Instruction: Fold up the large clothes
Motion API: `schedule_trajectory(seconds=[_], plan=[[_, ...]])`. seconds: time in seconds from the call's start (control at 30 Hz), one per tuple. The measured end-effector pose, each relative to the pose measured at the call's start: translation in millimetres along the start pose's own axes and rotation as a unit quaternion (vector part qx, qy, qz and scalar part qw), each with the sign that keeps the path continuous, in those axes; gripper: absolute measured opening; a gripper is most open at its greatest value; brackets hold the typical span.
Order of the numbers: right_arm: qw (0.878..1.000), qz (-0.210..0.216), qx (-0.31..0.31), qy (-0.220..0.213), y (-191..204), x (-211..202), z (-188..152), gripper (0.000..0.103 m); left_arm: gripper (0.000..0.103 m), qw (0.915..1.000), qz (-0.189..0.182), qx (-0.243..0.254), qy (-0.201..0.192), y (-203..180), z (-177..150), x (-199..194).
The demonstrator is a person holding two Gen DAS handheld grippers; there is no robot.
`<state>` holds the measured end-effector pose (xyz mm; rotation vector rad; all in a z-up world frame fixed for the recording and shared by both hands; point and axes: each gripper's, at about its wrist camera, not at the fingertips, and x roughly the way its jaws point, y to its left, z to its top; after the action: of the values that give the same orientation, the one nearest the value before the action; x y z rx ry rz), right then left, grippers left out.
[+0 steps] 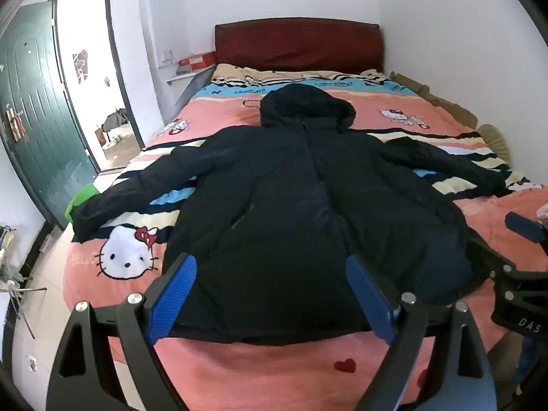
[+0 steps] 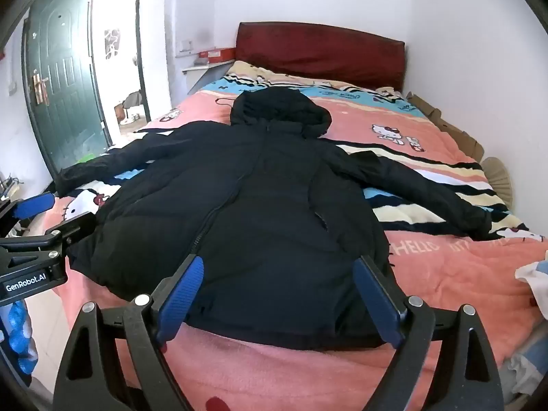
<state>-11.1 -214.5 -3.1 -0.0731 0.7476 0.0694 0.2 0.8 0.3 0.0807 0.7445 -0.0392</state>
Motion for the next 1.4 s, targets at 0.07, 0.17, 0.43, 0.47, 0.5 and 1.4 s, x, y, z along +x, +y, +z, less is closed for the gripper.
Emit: schedule_trajectory(seconds=[0.07, 0.17, 0.43, 0.47, 0.5, 1.4], plan=[[1.000, 0.000, 0.000, 0.001, -0.2, 0.5, 0.1, 0.089, 0.090, 1.0000, -0.004, -0.008, 0.004, 1.9, -1.8, 3.5], [1.000, 0.001, 0.003, 0.000, -1.1, 0.6, 0.5, 0.089, 0.090, 0.9998, -0.007, -0.017, 0.011, 2.8, -1.8, 9.6], [1.000, 0.004, 0.003, 0.002, -3.1, 5.3, -1.1, 0.089, 0.090, 0.9997, -0.006, -0.019, 0.015, 1.9, -2.7, 10.1], [1.000, 0.003, 0.005, 0.003, -2.6, 6.9, -1.4, 0.089, 0.090, 0.9997, -0.005, -0.018, 0.014, 1.5, -2.7, 10.4], [1.000, 0.003, 0.005, 0.004, -2.2, 7.5, -1.6, 0.089, 0.090, 0.9997, -0.004, -0.018, 0.014, 2.3, -2.5, 10.6], [1.000, 0.008, 0.016, 0.011, -6.3, 23.1, 1.5, 0.089, 0.090, 0.9997, 0.009, -0.021, -0.001, 1.4, 0.5, 19.3]])
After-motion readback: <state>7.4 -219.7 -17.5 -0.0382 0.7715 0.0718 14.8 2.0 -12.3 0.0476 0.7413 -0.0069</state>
